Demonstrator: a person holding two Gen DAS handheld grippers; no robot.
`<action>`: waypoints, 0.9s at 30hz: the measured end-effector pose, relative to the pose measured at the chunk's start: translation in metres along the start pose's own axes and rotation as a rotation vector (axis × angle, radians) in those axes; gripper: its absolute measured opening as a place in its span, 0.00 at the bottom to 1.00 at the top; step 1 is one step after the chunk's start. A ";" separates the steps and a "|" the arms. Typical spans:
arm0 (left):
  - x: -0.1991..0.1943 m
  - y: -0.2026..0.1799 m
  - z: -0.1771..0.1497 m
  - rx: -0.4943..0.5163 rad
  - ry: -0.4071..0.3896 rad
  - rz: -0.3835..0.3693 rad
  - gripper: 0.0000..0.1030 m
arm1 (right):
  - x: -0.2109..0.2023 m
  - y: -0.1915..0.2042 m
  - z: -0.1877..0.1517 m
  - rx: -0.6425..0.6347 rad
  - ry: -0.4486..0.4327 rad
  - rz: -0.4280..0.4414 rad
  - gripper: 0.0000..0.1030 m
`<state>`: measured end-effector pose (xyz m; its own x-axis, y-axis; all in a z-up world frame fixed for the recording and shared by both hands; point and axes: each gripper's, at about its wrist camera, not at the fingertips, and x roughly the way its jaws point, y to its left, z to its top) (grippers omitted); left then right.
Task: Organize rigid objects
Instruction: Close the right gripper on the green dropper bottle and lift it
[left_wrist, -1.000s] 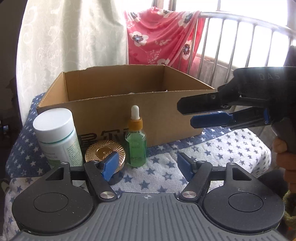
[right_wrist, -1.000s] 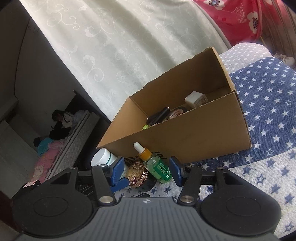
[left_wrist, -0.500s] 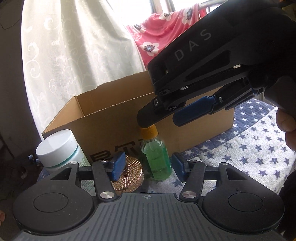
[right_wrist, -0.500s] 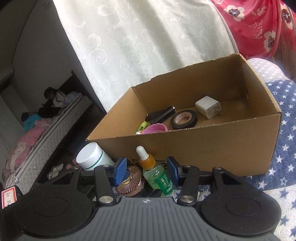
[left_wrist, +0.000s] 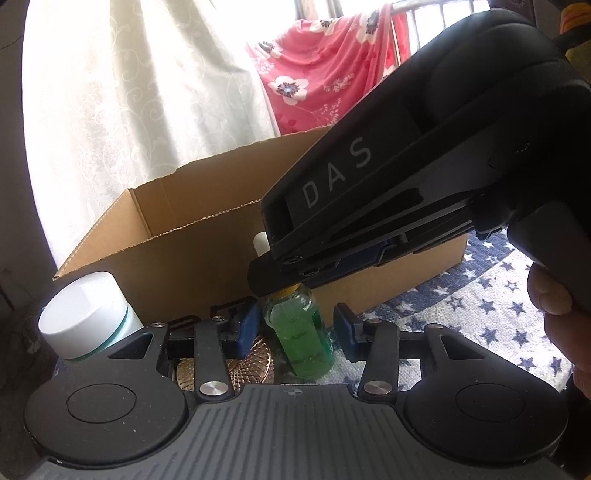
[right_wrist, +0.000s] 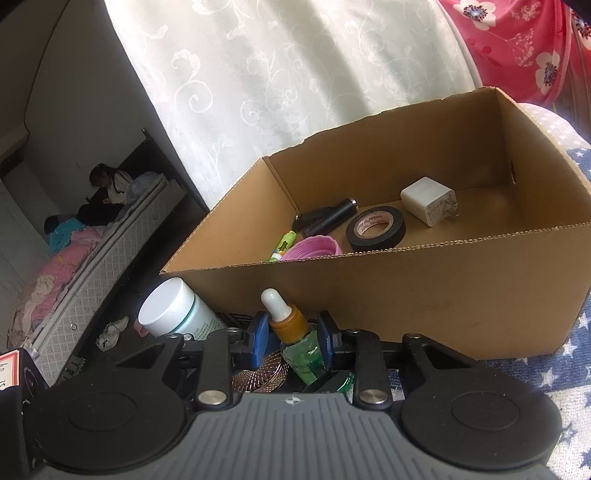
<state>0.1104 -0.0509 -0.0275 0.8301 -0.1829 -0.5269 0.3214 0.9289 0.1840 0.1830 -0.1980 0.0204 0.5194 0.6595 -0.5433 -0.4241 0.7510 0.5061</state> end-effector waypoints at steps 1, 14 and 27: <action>0.000 0.000 0.000 -0.004 0.002 -0.003 0.36 | -0.002 0.000 0.000 0.002 -0.002 -0.003 0.25; -0.034 -0.005 -0.002 -0.054 -0.029 -0.086 0.31 | -0.041 0.005 -0.011 0.008 -0.030 -0.022 0.25; -0.081 0.006 0.033 -0.024 -0.105 -0.078 0.31 | -0.084 0.039 0.022 -0.062 -0.126 0.013 0.25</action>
<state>0.0599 -0.0407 0.0437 0.8468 -0.2861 -0.4483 0.3765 0.9179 0.1253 0.1393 -0.2251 0.1007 0.6010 0.6630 -0.4464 -0.4744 0.7454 0.4683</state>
